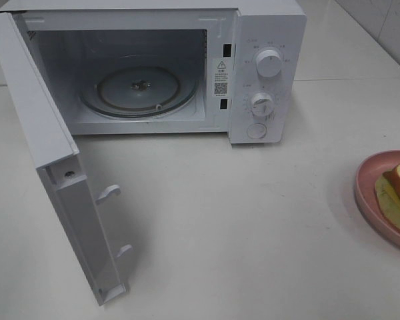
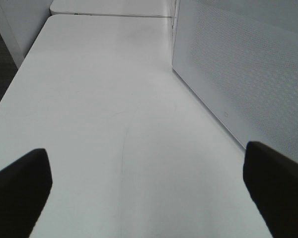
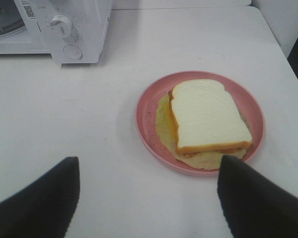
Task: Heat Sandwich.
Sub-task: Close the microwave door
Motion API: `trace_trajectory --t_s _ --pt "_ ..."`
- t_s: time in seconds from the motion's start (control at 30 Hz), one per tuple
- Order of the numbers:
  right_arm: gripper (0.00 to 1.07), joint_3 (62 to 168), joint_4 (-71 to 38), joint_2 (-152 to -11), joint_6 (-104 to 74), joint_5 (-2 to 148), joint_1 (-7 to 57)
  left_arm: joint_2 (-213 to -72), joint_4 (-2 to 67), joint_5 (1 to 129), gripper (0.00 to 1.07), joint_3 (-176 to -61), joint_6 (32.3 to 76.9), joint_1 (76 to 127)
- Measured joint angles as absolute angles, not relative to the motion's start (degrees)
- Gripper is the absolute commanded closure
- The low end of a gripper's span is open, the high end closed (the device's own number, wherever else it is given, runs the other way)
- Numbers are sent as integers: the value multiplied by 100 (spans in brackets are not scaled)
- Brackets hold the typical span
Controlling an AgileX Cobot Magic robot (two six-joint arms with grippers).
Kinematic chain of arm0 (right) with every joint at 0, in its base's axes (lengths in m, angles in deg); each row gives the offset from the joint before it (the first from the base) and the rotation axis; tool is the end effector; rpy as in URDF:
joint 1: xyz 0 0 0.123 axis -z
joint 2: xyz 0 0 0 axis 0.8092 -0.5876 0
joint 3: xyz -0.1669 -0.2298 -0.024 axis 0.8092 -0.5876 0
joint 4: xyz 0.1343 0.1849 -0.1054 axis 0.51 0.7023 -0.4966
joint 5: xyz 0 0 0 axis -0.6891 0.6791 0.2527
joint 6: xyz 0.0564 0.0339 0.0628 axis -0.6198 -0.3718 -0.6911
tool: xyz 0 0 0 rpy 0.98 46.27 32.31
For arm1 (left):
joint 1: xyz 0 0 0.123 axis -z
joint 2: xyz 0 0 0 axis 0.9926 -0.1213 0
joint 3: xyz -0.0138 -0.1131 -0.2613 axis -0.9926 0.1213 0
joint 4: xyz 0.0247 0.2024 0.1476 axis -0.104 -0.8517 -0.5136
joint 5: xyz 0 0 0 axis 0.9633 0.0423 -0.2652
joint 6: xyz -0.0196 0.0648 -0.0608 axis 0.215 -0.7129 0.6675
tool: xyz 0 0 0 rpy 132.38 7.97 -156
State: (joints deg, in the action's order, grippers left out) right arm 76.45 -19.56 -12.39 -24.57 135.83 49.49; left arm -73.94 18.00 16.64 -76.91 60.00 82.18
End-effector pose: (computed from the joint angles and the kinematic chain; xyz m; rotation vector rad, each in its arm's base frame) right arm -0.0052 -0.0040 0.2813 0.0108 2.0080 0.0520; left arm -0.0045 0.0000 0.2789 -0.0431 2.0152 -0.0082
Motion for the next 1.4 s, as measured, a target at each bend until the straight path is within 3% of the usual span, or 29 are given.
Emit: trace_trajectory --t_s 0.97,1.1,1.13,1.2,1.27,1.3,1.33,1.4 --pt "33 7645 -1956 -1239 -2457 13583 4949 -7394 1800 2019 8 -7777 6000 8218" --pt "33 7645 -1956 -1239 -2457 13583 4949 -7572 1800 2403 30 -7794 6000 8218" --pt "33 7645 -1956 -1239 -2457 13583 4949 -7572 1800 2403 30 -7794 6000 8218" --pt "33 7645 -1956 -1239 -2457 13583 4949 -7887 1760 2724 51 -7794 6000 8218" --pt "33 7645 -1956 -1239 -2457 13583 4949 -8105 1749 2988 64 -7794 6000 8218" --pt "33 7645 -1956 -1239 -2457 13583 4949 -8105 1749 2988 64 -7794 6000 8218" --pt "33 7645 -1956 -1239 -2457 13583 4949 -8334 1749 3251 76 -7788 6000 8218" --pt "33 7645 -1956 -1239 -2457 13583 4949 -8609 1749 3509 89 -7788 6000 8218"
